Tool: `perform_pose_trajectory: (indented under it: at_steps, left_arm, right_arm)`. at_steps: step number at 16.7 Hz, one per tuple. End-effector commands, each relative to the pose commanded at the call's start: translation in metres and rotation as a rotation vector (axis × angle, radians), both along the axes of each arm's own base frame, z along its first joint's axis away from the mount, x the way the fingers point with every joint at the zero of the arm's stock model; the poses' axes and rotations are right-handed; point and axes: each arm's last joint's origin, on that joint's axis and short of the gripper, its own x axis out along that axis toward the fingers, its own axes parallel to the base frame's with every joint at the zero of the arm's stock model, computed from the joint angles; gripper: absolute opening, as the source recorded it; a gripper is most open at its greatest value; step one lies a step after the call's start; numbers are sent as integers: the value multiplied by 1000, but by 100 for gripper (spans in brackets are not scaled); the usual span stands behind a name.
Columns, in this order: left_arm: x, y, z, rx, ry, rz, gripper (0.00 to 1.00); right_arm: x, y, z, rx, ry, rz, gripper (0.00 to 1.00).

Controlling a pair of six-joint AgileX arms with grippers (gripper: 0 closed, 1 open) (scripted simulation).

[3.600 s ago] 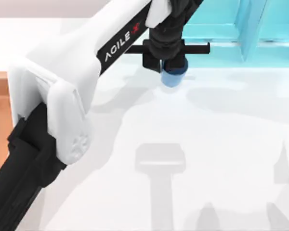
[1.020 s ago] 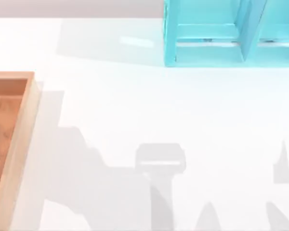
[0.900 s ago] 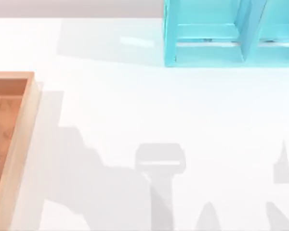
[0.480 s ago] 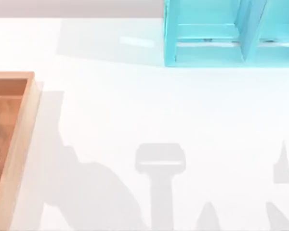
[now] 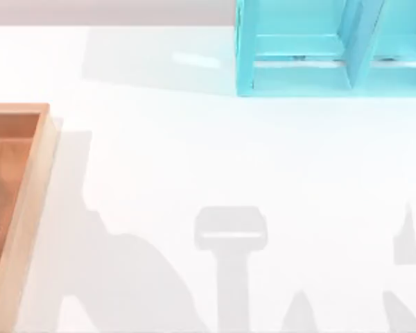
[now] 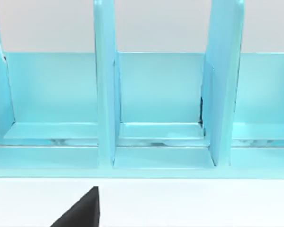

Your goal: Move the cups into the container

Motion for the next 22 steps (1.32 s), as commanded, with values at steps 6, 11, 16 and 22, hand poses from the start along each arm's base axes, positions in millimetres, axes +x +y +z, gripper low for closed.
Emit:
perform_pose_trajectory:
  at_steps: [6,11,16,22]
  left_arm:
    - [0,0,0,0,0,0,60]
    - [0,0,0,0,0,0,98]
    - [0,0,0,0,0,0,100]
    - [1,1,4,-1,1,1,100]
  right_arm:
    - [0,0,0,0,0,0,100]
    - [0,0,0,0,0,0,100]
    - [0,0,0,0,0,0,100]
    - [0,0,0,0,0,0,100]
